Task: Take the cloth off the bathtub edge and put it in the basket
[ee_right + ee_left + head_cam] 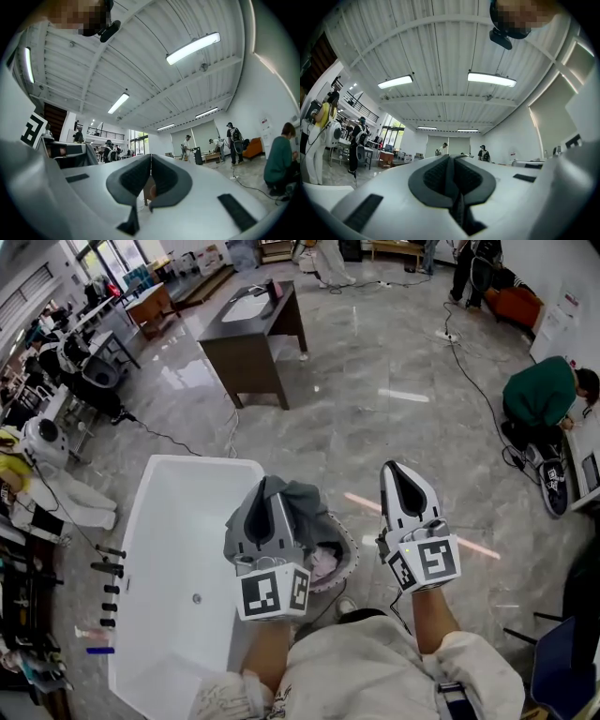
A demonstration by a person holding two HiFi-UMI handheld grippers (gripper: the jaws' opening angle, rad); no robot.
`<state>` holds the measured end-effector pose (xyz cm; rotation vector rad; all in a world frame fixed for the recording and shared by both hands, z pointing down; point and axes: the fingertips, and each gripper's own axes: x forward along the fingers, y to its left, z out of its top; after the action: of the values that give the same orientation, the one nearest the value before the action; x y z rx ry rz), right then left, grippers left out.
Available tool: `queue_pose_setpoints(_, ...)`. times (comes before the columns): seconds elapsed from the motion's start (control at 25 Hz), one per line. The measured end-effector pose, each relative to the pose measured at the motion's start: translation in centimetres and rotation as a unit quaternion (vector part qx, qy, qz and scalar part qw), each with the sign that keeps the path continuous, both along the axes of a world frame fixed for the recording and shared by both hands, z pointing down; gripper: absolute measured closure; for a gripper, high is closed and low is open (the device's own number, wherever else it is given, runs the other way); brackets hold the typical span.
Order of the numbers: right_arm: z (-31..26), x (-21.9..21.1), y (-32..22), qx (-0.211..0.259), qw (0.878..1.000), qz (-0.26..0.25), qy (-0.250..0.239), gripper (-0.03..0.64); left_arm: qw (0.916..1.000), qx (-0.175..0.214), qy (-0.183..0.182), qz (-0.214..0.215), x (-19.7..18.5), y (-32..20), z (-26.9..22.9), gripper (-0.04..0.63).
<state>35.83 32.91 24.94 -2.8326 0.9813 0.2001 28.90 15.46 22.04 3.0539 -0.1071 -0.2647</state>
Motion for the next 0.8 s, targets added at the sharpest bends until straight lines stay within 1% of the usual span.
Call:
queue_pose_setpoints(0.44,-0.2,2.2,4.4,0.01,0.999,0.047,0.006,0.627,0.9983,-0.004,0.001,0.058,4.0,4.5,-0.1,0.581)
queue_pose_setpoints(0.8,0.0,2.2,7.6,0.008,0.997,0.076,0.002,0.627,0.9961,-0.014,0.001,0.087,5.0,7.2,0.1,0.581)
